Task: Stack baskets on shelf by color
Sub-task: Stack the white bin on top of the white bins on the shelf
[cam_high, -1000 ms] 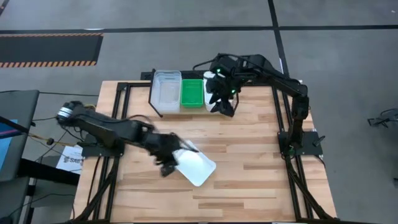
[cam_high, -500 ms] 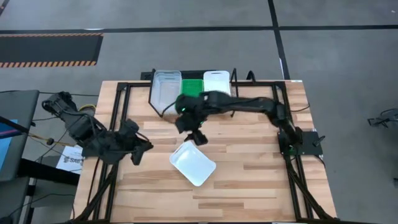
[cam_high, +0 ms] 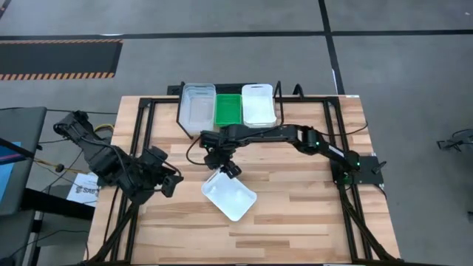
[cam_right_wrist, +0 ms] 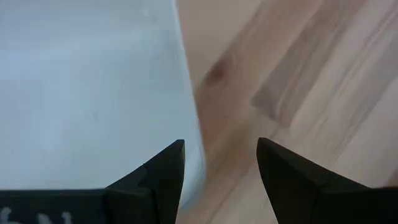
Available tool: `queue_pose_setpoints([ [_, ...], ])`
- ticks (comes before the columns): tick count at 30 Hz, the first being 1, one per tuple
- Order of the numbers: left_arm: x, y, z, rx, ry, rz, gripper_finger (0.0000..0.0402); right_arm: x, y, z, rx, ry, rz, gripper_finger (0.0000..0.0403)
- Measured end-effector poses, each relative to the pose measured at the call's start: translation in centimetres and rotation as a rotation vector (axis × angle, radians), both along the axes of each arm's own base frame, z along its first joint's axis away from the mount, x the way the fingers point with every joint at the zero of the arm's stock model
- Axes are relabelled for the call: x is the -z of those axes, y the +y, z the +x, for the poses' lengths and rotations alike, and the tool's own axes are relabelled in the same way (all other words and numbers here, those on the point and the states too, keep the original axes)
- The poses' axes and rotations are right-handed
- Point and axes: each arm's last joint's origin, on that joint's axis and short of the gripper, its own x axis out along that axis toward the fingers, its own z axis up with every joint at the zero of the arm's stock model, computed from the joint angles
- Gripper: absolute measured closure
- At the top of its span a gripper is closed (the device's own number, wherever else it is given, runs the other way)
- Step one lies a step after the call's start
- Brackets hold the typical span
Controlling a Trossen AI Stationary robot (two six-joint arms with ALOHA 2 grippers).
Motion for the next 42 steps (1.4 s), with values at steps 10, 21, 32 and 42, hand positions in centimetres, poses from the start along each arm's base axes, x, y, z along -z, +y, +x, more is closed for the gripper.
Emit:
queue_pose_setpoints([
  [10, 0.3, 0.1, -0.1, -0.012, 0.037, 0.032, 0.0196, 2.6, 0.6, 0.1, -0.006, 0.092, -0.054, 0.0273],
  [21, 0.7, 0.8, -0.9, -0.082, 0.101, 0.064, 0.0196, 1.4, 0.2, -1.8, 0.025, 0.243, 0.025, 0.0397],
  [32, 0.9, 1.7, -1.3, -0.153, 0.167, 0.063, 0.0196, -16.3, -9.1, -9.7, 0.368, -0.155, -0.021, 0.0401],
  [42, -0.9, 6.7, -3.6, -0.221, 0.129, 0.051, 0.0196, -20.4, -22.3, -19.5, 0.820, -0.272, -0.117, 0.0402],
])
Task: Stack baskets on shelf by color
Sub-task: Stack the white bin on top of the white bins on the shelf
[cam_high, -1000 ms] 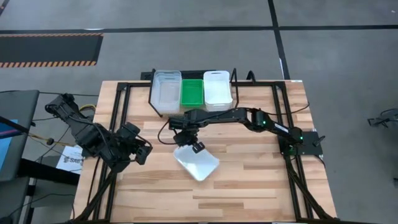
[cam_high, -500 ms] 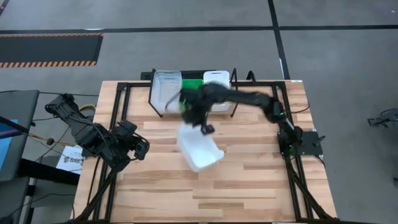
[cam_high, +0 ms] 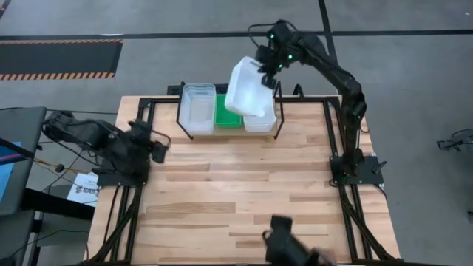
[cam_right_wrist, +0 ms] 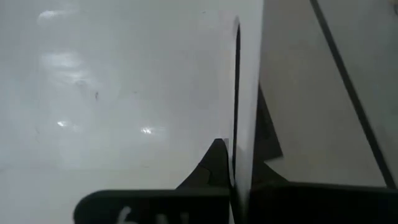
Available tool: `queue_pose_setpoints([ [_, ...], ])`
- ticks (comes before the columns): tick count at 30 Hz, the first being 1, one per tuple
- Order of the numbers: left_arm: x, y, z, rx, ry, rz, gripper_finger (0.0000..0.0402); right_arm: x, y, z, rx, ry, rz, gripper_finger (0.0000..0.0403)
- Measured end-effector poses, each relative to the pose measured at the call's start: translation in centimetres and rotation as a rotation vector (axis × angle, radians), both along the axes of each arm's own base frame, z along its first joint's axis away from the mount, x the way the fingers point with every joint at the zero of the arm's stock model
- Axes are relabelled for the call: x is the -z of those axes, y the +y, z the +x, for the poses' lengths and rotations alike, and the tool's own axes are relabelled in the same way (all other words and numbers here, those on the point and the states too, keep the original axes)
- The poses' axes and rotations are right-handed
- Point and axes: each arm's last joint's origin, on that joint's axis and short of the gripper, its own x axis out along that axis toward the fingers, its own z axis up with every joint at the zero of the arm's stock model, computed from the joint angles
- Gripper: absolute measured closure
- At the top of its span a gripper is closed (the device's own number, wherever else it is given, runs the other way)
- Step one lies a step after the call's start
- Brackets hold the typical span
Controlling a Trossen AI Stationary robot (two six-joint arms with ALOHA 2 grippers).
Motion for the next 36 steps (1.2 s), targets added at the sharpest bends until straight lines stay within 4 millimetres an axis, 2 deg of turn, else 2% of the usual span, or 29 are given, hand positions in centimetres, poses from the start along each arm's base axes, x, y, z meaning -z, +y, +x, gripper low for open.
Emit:
queue_pose_setpoints([
  [4, -0.8, 1.9, -2.0, -0.019, -0.053, 0.012, 0.0196, 1.6, -3.5, -1.6, 0.020, 0.033, 0.019, 0.0402],
  [10, -1.6, 3.6, -4.9, -0.036, -0.134, 0.055, 0.0196, 3.2, -5.9, -2.9, -0.023, 0.066, 0.036, 0.0402],
  [17, -2.1, 4.7, -7.7, -0.089, -0.242, 0.114, 0.0196, 4.1, -6.1, -3.3, -0.072, 0.141, 0.050, 0.0402],
  [22, -2.3, 5.1, -8.8, -0.124, -0.294, 0.134, 0.0196, 4.9, -6.1, -3.3, -0.087, 0.186, 0.079, 0.0403],
  [36, -2.5, 5.3, -8.8, -0.236, -0.365, 0.161, 0.0196, 9.0, -7.3, -1.4, -0.175, 0.321, 0.081, 0.0403],
])
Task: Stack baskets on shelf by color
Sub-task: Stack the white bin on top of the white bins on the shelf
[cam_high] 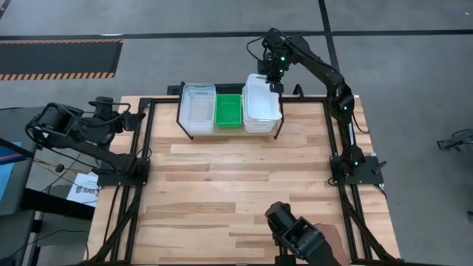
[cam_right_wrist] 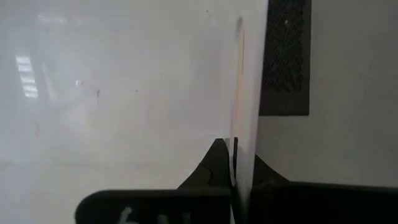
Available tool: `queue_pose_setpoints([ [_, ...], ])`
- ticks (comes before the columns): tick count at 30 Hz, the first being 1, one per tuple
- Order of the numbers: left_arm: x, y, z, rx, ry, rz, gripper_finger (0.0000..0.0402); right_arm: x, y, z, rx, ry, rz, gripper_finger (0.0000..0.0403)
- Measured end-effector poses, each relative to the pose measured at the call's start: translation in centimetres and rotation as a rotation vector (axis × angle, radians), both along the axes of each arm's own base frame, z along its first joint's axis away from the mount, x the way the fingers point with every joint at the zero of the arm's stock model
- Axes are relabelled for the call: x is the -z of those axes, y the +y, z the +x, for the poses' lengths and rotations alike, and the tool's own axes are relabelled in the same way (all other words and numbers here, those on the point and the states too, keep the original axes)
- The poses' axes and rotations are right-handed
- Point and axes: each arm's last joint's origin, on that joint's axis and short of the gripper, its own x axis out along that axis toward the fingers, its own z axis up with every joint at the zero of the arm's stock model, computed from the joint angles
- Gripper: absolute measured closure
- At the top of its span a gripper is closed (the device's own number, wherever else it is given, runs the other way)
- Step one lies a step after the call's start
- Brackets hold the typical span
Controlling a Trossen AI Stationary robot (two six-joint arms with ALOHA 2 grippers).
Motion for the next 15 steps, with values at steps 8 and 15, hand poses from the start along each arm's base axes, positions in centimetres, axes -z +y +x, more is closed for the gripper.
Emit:
queue_pose_setpoints([
  [8, -0.03, 0.04, -0.01, -0.037, -0.032, -0.017, 0.0196, 0.19, -0.02, -0.09, -0.035, 0.027, -0.013, 0.0402],
  [15, -0.05, 0.07, -0.02, -0.051, -0.040, -0.012, 0.0196, 0.19, -0.01, -0.05, -0.066, 0.035, -0.031, 0.0393],
])
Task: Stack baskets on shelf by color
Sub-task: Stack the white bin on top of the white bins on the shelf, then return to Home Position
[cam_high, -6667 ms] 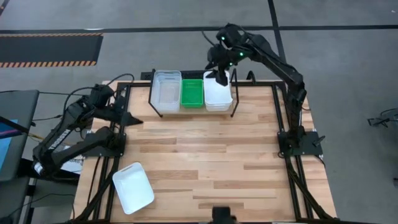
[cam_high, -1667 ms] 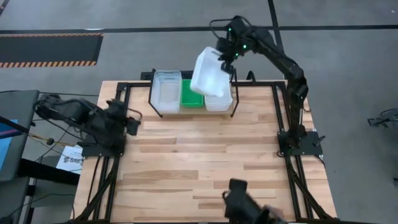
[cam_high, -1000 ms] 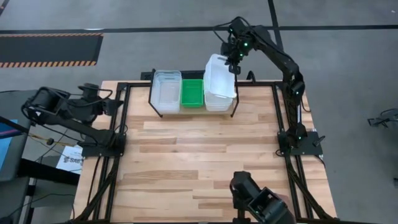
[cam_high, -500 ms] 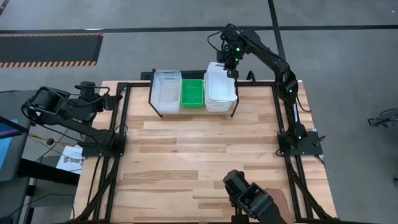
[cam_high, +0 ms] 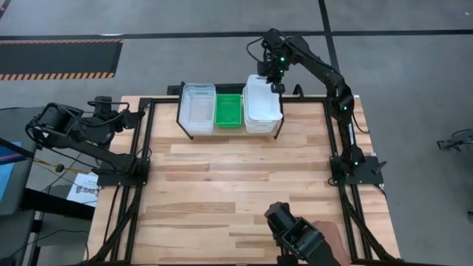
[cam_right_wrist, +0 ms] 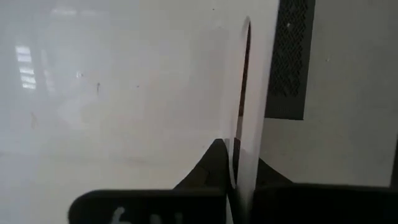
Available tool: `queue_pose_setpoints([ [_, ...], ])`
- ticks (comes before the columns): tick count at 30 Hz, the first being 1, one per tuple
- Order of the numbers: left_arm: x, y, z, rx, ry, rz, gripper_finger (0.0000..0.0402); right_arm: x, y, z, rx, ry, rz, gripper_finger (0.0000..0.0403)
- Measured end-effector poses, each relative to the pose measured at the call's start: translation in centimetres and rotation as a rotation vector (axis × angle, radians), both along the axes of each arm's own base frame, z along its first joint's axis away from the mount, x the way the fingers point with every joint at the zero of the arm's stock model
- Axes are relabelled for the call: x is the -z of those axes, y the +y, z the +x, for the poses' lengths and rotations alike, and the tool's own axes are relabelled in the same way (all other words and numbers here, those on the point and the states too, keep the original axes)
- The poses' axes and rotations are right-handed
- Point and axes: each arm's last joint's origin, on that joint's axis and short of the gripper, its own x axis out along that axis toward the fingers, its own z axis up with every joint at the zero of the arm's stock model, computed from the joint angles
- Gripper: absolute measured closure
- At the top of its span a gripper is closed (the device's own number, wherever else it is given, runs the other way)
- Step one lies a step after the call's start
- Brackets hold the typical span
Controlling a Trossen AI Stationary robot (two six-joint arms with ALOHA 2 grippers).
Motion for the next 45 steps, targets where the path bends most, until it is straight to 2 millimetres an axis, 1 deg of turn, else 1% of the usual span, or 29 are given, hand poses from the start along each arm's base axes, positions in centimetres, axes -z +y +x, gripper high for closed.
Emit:
queue_pose_setpoints([
  [3, 0.0, 0.0, 0.0, 0.000, 0.000, 0.000, 0.0196, 0.0, -0.1, 0.0, 0.006, 0.026, -0.030, 0.0378],
  [12, 0.0, 0.0, 0.0, 0.000, 0.000, 0.000, 0.0196, 0.0, -0.2, 0.0, -0.027, 0.027, -0.054, 0.0314],
  [16, 0.0, 0.0, 0.0, 0.000, 0.000, 0.000, 0.0196, -0.2, -0.4, 0.3, -0.024, -0.002, -0.085, 0.0287],
  [19, 0.0, 0.0, 0.0, 0.000, 0.000, 0.000, 0.0196, -0.6, -0.5, 0.7, 0.025, -0.045, -0.101, 0.0269],
  [20, 0.0, 0.0, 0.0, 0.001, 0.000, 0.000, 0.0196, -0.8, -0.4, 0.6, 0.037, -0.055, -0.104, 0.0262],
  [22, -0.1, 0.0, 0.0, -0.015, -0.013, 0.005, 0.0196, -2.0, -0.1, 0.4, 0.061, -0.084, -0.119, 0.0251],
  [26, -1.0, 0.1, 0.6, -0.075, -0.128, 0.074, 0.0196, -5.7, 0.9, -0.6, 0.137, -0.201, -0.161, 0.0231],
  [29, -2.1, 0.0, 1.2, -0.076, -0.171, 0.172, 0.0196, -9.0, 2.5, -1.9, 0.177, -0.320, -0.176, 0.0222],
  [31, -2.8, -0.1, 1.6, -0.038, -0.166, 0.250, 0.0196, -11.2, 3.8, -2.9, 0.212, -0.413, -0.165, 0.0220],
  [34, -4.2, -0.3, 2.4, 0.000, -0.157, 0.373, 0.0196, -14.5, 6.2, -4.4, 0.287, -0.557, -0.128, 0.0219],
  [36, -5.0, -0.4, 3.0, 0.013, -0.130, 0.457, 0.0196, -16.2, 8.0, -5.5, 0.320, -0.620, -0.089, 0.0219],
  [38, -5.4, -0.4, 3.2, -0.044, -0.090, 0.523, 0.0196, -17.5, 9.9, -6.5, 0.336, -0.642, -0.060, 0.0221],
  [41, -5.6, -0.3, 3.4, -0.162, -0.100, 0.522, 0.0196, -18.8, 13.0, -7.9, 0.290, -0.651, 0.020, 0.0224],
  [43, -5.5, -0.3, 3.4, -0.138, -0.086, 0.529, 0.0195, -19.6, 14.9, -8.5, 0.238, -0.685, 0.091, 0.0225],
  [45, -5.2, -0.4, 3.4, -0.079, -0.048, 0.546, 0.0196, -19.9, 16.9, -8.9, 0.175, -0.690, 0.156, 0.0224],
])
